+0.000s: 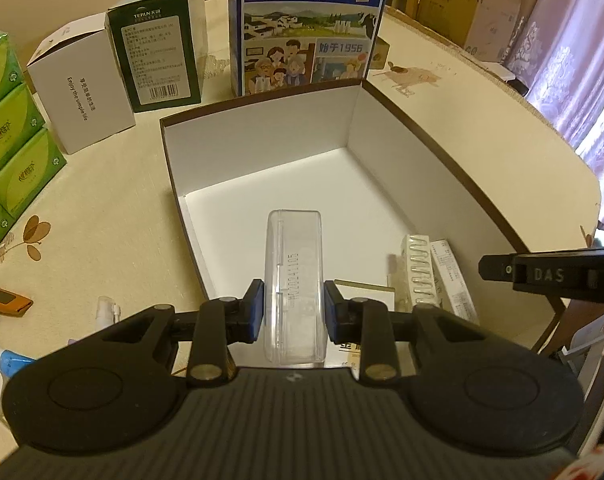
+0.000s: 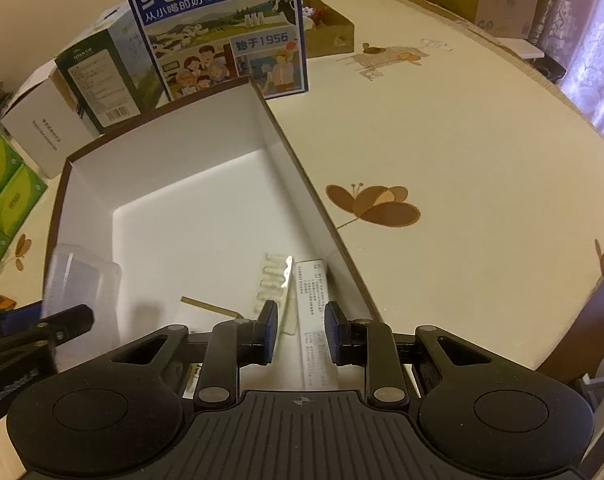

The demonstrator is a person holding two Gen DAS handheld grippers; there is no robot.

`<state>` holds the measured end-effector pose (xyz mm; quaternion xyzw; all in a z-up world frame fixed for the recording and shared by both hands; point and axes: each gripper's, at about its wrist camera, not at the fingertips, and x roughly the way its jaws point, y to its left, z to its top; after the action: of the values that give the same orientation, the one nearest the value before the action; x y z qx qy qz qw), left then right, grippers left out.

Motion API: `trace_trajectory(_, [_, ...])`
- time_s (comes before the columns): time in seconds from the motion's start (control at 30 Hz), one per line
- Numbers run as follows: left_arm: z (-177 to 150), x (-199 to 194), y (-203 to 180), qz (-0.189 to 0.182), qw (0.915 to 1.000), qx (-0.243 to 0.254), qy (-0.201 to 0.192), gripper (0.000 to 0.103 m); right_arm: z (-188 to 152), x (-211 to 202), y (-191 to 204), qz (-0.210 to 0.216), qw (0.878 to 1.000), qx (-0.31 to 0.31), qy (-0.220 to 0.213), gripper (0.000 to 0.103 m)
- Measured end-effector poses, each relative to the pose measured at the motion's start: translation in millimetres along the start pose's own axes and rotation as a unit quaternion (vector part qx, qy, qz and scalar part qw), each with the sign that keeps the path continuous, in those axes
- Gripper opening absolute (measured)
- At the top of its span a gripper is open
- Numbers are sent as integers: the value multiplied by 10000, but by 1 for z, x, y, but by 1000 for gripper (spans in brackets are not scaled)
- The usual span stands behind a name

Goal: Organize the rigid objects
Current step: 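Lower both held items into the cardboard box and release them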

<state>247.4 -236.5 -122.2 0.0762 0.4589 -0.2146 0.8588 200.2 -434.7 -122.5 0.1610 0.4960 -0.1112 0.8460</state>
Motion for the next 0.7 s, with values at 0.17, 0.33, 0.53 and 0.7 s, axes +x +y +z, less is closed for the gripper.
trace_trajectory(0.17, [0, 5, 1, 75, 10000, 4, 0, 32, -2, -1, 3, 114, 9999, -18, 10, 22])
trace_trajectory(0.33, [-2, 3, 5, 70, 10000, -33, 59, 35, -4, -4, 6, 222, 9997, -50, 55, 22])
trace_trajectory(0.53, [-7, -9, 10, 19, 10000, -69, 65, 36, -11, -9, 10, 320, 9993, -100, 148, 24])
trace_trajectory(0.7, [-11, -23, 14, -5, 9999, -102, 32, 36, -18, -17, 15, 374, 9991, -108, 148, 31])
